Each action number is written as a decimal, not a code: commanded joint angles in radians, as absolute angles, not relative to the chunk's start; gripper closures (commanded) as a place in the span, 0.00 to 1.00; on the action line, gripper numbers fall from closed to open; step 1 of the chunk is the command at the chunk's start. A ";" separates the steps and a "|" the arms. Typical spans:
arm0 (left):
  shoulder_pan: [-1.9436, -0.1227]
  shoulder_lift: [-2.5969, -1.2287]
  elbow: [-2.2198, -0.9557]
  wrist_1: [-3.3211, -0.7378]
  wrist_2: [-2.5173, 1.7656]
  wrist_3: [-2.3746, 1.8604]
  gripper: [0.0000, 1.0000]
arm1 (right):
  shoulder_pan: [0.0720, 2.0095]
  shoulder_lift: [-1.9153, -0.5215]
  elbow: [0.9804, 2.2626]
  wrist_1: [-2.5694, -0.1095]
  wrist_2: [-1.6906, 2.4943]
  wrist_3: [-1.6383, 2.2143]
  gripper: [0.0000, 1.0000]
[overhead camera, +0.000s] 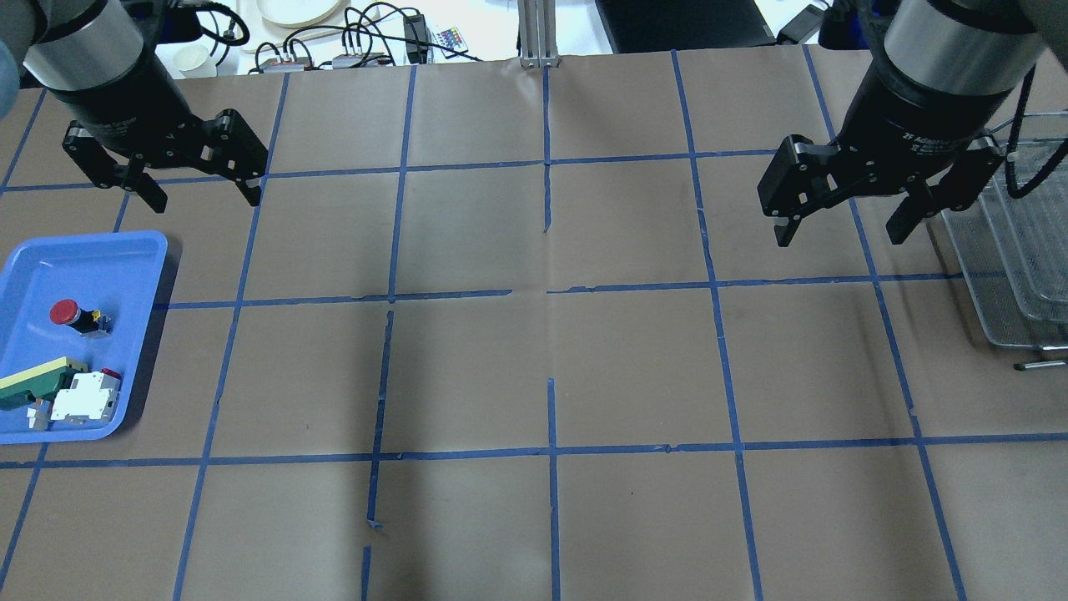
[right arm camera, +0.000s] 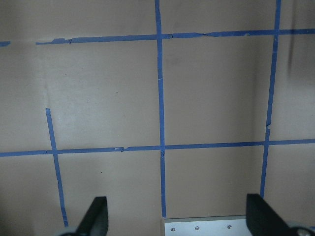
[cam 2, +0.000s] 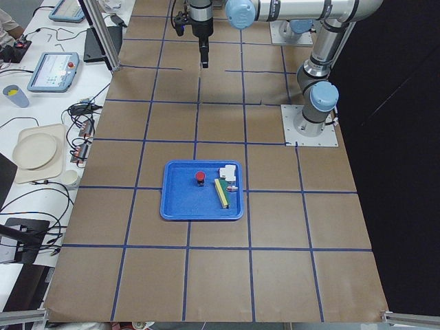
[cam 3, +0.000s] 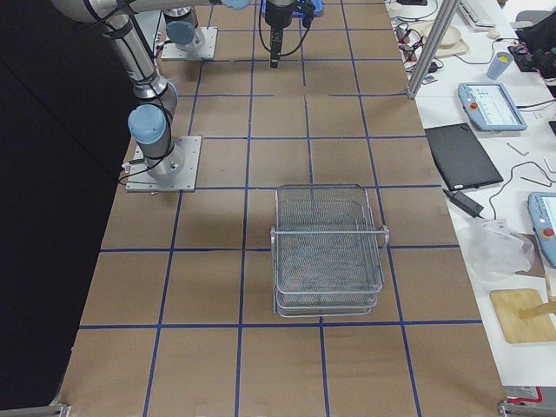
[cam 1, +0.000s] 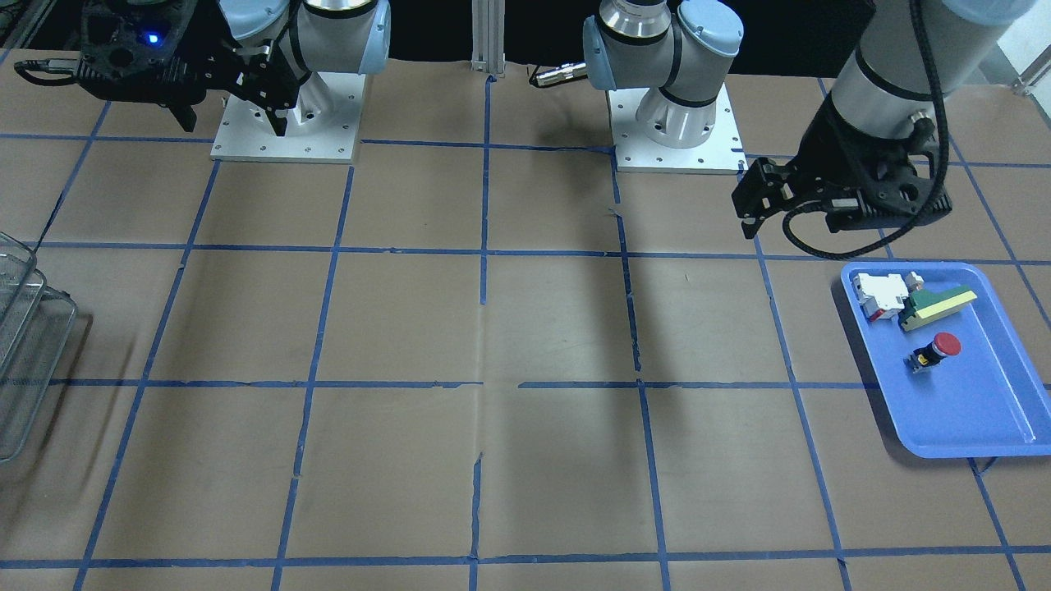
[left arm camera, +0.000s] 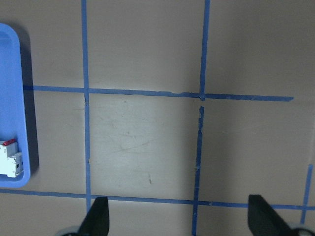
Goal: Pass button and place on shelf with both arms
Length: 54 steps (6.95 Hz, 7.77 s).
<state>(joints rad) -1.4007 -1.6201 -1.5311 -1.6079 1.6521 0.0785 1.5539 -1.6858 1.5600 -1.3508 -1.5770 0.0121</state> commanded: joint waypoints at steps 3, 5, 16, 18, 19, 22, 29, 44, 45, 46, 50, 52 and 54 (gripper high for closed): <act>-1.053 -1.762 -1.566 -1.459 1.672 0.528 0.00 | 1.554 -1.686 1.560 -1.353 -1.575 0.012 0.00; -0.936 -1.888 -1.566 -1.305 1.672 0.819 0.00 | 1.554 -1.686 1.560 -1.348 -1.577 0.012 0.00; -0.819 -2.019 -1.664 -1.070 1.560 1.020 0.01 | 1.551 -1.684 1.566 -1.344 -1.575 0.008 0.00; -0.819 -2.031 -1.687 -1.017 1.574 1.022 0.02 | 1.551 -1.684 1.566 -1.342 -1.577 0.008 0.00; -0.818 -2.016 -1.742 -1.000 1.572 1.020 0.02 | 1.551 -1.686 1.566 -1.344 -1.575 0.005 0.00; -0.816 -2.019 -1.756 -0.996 1.572 1.000 0.15 | 1.540 -1.681 1.563 -1.354 -1.565 0.029 0.00; -0.816 -2.005 -1.753 -0.996 1.598 0.864 0.18 | 1.497 -1.621 1.560 -1.358 -1.200 0.297 0.00; -1.230 -1.755 -1.733 -1.647 0.476 0.335 0.73 | 1.348 -1.549 1.695 -1.259 -0.425 0.695 0.00; -1.256 -1.747 -1.779 -1.647 0.357 0.328 0.73 | 1.348 -1.543 1.703 -1.252 -0.360 0.696 0.00; -1.282 -1.730 -1.849 -1.644 0.221 0.325 0.74 | 1.348 -1.525 1.715 -1.253 -0.323 0.698 0.00; -1.438 -1.652 -2.006 -1.614 -0.131 0.330 0.77 | 1.348 -1.461 1.720 -1.259 -0.268 0.894 0.00; -1.463 -1.669 -2.023 -1.542 -0.135 0.340 0.77 | 1.361 -1.440 1.718 -1.264 -0.276 0.920 0.00; -1.468 -1.678 -2.057 -1.542 -0.170 0.534 0.76 | 1.362 -1.450 1.717 -1.266 -0.278 0.933 0.00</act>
